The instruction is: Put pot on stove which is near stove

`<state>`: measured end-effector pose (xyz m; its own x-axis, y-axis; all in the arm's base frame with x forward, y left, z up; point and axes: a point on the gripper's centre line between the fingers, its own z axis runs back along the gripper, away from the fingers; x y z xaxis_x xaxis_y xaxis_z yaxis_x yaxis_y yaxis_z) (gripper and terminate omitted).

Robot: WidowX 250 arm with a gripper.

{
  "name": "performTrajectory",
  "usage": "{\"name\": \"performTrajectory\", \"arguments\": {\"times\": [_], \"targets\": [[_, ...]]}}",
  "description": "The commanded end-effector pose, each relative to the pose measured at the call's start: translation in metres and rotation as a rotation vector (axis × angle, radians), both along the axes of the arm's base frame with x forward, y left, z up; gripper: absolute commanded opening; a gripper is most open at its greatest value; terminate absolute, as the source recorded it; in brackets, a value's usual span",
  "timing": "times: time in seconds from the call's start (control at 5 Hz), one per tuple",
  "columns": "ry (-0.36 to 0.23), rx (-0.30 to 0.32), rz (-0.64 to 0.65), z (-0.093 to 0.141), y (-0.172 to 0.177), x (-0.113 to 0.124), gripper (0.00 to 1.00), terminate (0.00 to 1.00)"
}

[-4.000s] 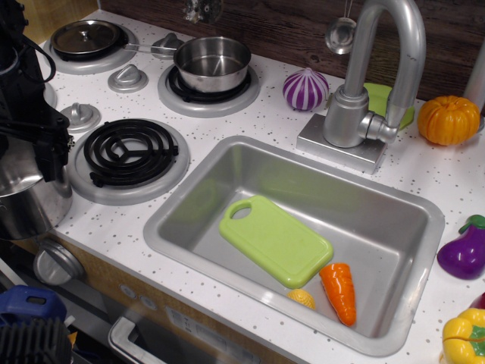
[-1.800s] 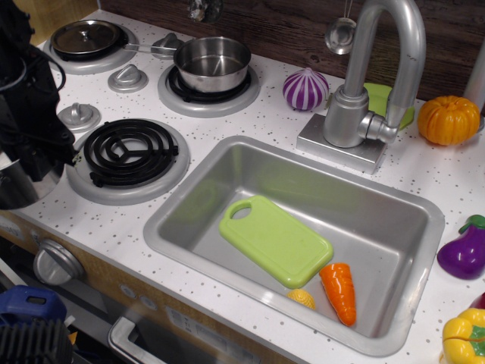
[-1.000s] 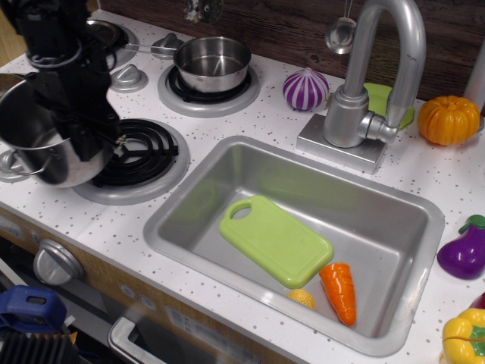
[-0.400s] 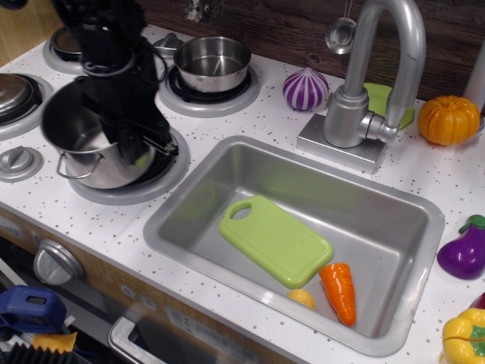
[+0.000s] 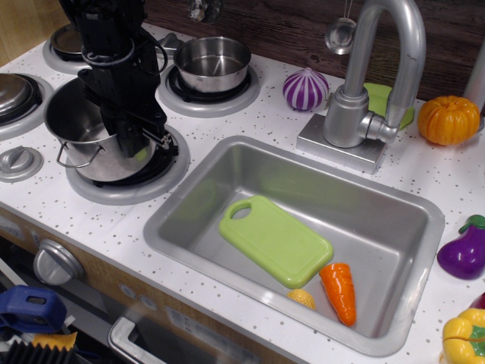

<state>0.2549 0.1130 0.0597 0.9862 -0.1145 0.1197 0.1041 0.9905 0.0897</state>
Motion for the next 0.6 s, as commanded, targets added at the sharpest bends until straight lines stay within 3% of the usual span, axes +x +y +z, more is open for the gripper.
{"name": "performTrajectory", "arguments": {"times": [0.0,0.2,0.4], "targets": [[-0.032,-0.011,-0.030,0.0061,0.0098,0.0105,0.00,0.00],[-0.055,-0.027,-0.045,-0.0006,0.0088,0.0166,0.00,0.00],[-0.053,-0.014,-0.062,0.0022,0.0096,0.0199,0.00,1.00]]}}
